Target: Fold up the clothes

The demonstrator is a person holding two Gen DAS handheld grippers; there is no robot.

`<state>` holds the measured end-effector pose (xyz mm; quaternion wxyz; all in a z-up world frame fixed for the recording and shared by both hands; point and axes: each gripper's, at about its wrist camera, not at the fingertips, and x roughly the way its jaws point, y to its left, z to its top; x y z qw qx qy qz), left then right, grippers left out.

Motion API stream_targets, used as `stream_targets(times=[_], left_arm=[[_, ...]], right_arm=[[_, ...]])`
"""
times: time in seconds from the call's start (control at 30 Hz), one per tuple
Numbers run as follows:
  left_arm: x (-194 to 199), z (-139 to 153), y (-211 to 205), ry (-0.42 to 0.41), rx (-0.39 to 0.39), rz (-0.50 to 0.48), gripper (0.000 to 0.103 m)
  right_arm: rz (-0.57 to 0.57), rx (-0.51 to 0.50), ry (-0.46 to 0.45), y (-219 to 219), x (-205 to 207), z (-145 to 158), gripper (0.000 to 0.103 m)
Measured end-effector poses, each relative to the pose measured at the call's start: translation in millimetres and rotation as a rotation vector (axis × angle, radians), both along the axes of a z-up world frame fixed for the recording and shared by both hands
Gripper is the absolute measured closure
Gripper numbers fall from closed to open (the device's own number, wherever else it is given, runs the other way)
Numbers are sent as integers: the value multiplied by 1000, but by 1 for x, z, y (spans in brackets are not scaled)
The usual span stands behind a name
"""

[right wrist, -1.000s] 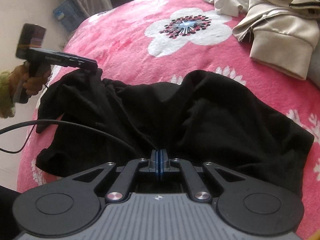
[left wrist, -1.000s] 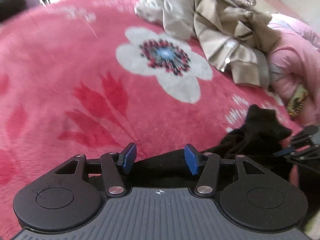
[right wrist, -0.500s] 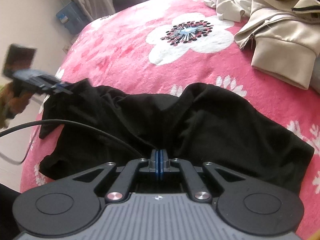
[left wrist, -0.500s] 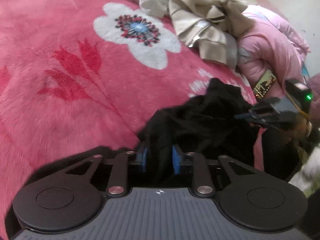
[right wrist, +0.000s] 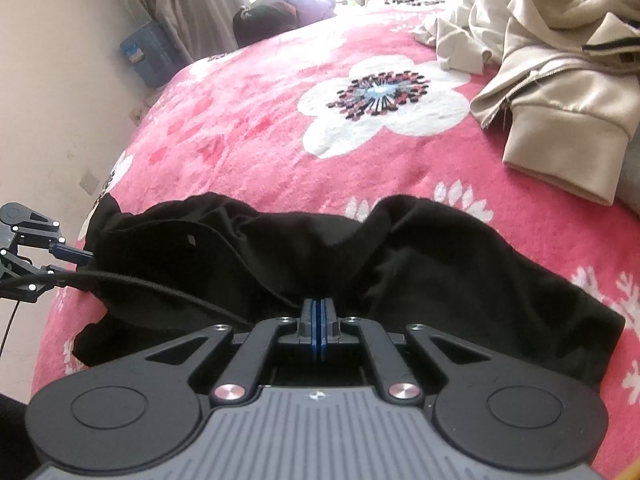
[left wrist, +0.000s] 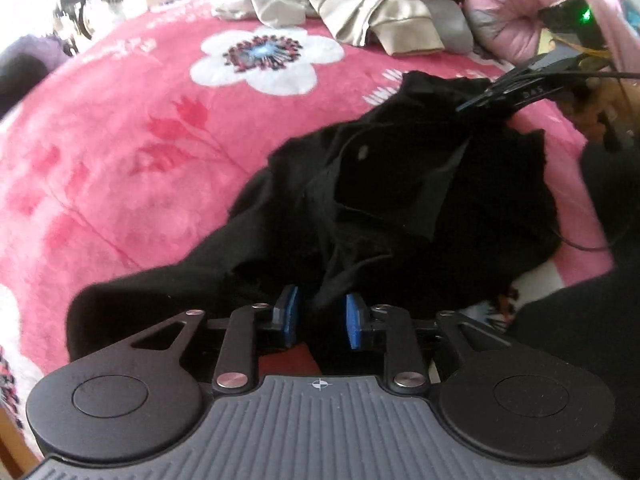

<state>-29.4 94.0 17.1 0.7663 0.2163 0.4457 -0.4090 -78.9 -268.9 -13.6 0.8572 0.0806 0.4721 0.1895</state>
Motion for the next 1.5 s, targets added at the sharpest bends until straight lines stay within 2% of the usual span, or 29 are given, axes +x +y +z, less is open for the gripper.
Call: stream_targets(times=[0.07, 0.27, 0.3, 0.37, 0.47, 0.6, 0.63, 0.77, 0.83, 0.93, 1.07, 1.13, 1.2, 1.27, 1.37, 1.5], left_arm=[[-7, 0, -6, -48, 25, -40, 70], [-29, -5, -23, -201, 97, -165, 62], [-31, -5, -23, -205, 101, -176, 61], [-36, -6, -23, -211, 92, -195, 53], [-40, -16, -29, -241, 97, -231, 50], [-31, -29, -37, -246, 82, -173, 50], [-27, -29, -36, -238, 65, -144, 54], [-14, -24, -32, -214, -1, -53, 84], [-12, -18, -29, -210, -31, -17, 93], [-6, -8, -24, -196, -81, 50, 99], [-1, -2, -20, -140, -117, 92, 100], [-6, -1, -22, -123, -111, 62, 98], [-14, -1, -25, -115, -106, 17, 91], [-22, -4, -30, -138, -79, -25, 65], [-34, -12, -38, -179, -31, -88, 59], [-36, -26, -50, -174, 10, -108, 56]], right_arm=[[-10, 2, -6, 1, 1, 1, 100], [-20, 3, 8, 3, 1, 1, 98], [-21, 5, 10, 3, 0, 1, 98], [-25, 9, 13, 2, -2, 3, 98], [-45, 29, 27, -2, -3, 1, 96], [-74, 48, 34, -8, -6, 3, 83], [-80, 51, 28, -9, -7, 5, 82], [-96, 60, 5, -14, -12, 13, 78], [-97, 82, -2, -17, -13, 16, 76], [-84, 105, 8, -17, -13, 16, 73], [-29, 77, 40, -5, -13, 10, 67], [-3, 35, 48, 5, -11, 6, 63], [20, 4, 54, 12, -7, 2, 61], [31, -17, 68, 16, -4, -2, 61], [48, -43, 85, 22, 1, -8, 61], [51, -80, 89, 28, 3, -12, 61]])
